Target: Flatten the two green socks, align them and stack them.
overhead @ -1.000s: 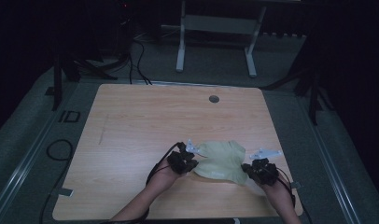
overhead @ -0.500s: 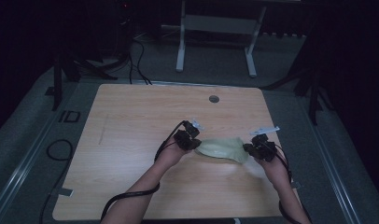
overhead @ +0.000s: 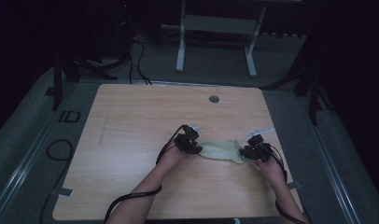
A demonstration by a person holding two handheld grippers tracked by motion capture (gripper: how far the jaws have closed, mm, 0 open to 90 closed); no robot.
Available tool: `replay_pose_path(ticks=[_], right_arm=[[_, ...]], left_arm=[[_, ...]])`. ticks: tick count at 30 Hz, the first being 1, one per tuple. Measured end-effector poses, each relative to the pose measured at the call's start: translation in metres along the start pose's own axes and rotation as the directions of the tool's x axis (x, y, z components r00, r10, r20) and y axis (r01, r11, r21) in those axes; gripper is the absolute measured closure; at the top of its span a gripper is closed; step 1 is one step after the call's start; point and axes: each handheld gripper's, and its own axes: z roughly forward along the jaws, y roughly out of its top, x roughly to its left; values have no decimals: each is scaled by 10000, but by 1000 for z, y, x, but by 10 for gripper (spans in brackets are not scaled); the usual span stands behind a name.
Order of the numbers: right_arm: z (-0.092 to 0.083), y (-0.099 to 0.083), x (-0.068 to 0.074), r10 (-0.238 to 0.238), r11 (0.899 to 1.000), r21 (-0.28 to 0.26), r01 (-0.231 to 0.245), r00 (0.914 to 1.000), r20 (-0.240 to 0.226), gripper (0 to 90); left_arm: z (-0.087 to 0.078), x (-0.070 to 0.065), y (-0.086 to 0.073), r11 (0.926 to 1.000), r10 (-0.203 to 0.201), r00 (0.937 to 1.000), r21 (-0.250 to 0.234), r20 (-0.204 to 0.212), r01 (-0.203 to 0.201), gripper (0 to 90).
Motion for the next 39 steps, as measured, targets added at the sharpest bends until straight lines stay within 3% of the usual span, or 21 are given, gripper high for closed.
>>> replay_pose_path(ticks=[4, 7, 10, 13, 15, 17, 21, 28, 39], right_arm=[[-5, 4, 3, -290, 9994, -215, 286, 9994, -193, 452], [-9, 7, 7, -358, 9982, -496, 343, 9989, -308, 356], [-11, 9, 9, -263, 9971, -731, 212, 9972, -700, 251], [-12, 9, 14, -558, 9956, -803, 481, 9938, -963, 189], [-13, 9, 16, -491, 9947, -952, 382, 9922, -1149, 181], [-12, 8, 19, -623, 9935, -1023, 506, 9915, -1139, 143], [-15, 3, 24, -881, 9896, -1223, 751, 9905, -1053, 135], [-22, -12, 17, -949, 9843, -1575, 797, 9913, -916, 130], [-27, -45, 5, -606, 9861, -1593, 467, 9946, -838, 125]], left_arm=[[-10, 1, -2, 9991, -154, 9998, -403, -115, 150, 398], [-17, 1, -5, 9983, -219, 9997, -545, 60, 222, 260], [-23, -2, -9, 9969, -147, 9998, -771, 129, 157, 233], [-29, -4, -13, 9964, 27, 9999, -849, -117, -36, 177], [-32, -6, -17, 9958, 88, 9998, -909, -175, -104, 147], [-34, -8, -20, 9952, 101, 9999, -978, 23, -98, 131], [-38, -11, -27, 9946, 233, 9995, -1012, -198, -251, 17], [-49, -9, -48, 9912, 50, 9969, -1317, -780, -153, 16], [-58, 2, -84, 9919, -160, 9952, -1267, -964, 36, 16]])
